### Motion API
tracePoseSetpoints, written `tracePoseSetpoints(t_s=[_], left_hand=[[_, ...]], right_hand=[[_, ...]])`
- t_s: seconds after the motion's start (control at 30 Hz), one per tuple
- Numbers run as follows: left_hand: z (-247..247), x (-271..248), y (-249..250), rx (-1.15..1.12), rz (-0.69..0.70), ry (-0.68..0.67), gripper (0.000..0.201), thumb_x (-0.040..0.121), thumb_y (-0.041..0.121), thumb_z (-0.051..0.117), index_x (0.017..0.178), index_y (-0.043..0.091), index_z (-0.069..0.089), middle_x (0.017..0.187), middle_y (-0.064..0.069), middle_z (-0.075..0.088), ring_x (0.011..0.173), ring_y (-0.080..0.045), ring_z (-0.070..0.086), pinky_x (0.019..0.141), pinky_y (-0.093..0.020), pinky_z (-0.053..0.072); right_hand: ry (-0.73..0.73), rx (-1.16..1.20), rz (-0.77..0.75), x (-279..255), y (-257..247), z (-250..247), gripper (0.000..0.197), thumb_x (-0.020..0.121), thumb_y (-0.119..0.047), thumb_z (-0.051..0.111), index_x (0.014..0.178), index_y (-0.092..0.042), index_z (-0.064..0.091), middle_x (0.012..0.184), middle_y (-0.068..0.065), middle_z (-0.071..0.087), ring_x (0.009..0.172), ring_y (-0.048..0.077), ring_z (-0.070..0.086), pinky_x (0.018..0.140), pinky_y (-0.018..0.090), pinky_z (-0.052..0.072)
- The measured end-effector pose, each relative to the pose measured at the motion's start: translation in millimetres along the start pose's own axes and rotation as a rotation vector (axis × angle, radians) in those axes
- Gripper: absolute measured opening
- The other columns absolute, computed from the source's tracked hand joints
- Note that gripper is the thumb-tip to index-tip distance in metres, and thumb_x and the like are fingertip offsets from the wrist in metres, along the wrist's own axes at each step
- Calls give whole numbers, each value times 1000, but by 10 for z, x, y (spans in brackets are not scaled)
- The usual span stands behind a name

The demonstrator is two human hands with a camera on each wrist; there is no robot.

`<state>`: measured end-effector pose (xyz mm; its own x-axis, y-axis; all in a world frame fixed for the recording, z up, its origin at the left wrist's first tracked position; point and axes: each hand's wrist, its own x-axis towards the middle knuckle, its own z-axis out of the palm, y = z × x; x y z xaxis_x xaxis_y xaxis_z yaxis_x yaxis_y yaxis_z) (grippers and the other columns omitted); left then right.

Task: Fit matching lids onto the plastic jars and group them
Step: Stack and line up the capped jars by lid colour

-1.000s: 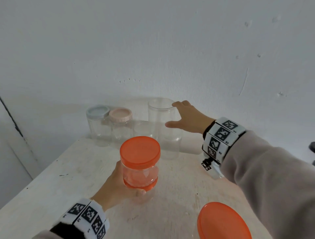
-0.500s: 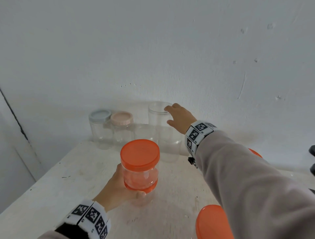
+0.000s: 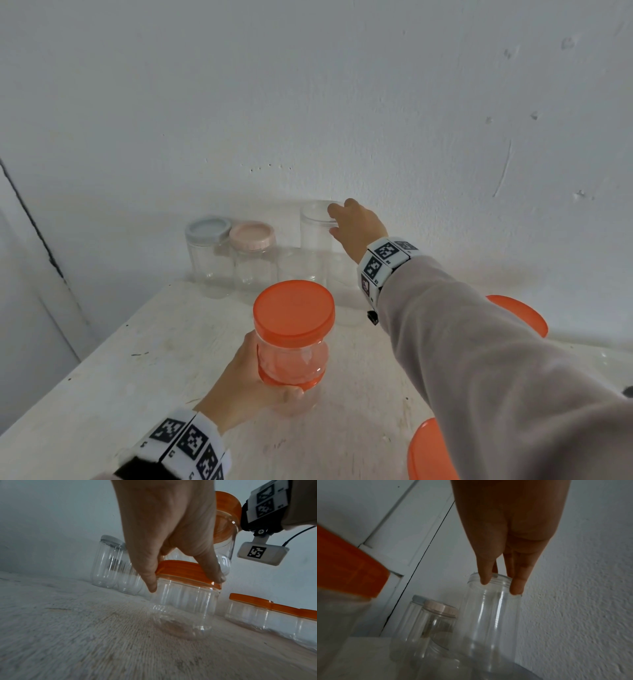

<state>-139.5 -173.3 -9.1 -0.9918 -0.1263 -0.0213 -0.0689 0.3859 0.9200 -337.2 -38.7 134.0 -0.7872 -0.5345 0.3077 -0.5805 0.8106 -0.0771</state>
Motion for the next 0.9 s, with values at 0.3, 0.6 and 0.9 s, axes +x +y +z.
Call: tracePoseSetpoints(t_s=[0.3, 0.6, 0.9], left_hand=[[1, -45, 89, 1, 17, -22, 125, 34, 60, 85, 138, 32, 22, 134, 8, 44, 123, -12, 47, 102, -38, 46], [104, -292, 179, 4, 57, -91, 126, 31, 60, 87, 136, 39, 20, 134, 11, 41, 120, -3, 48, 96, -25, 48], [355, -530, 298, -42, 18, -53, 85, 56, 16, 92, 106, 48, 31, 111, 23, 46, 91, 16, 54, 65, -4, 46]], right_hand=[[-194, 34, -56, -516, 109, -263, 65, 91, -33, 63, 144, -13, 30, 135, 11, 41, 115, 29, 49, 95, 38, 45], [-682, 75, -22, -1919, 429, -378, 84, 82, -61, 61, 149, -26, 24, 143, -1, 38, 126, 18, 43, 100, 28, 36], [-666, 310, 221, -2936, 601, 72, 128, 59, -76, 69, 150, -36, -13, 152, -8, 6, 138, 28, 22, 108, 45, 34]])
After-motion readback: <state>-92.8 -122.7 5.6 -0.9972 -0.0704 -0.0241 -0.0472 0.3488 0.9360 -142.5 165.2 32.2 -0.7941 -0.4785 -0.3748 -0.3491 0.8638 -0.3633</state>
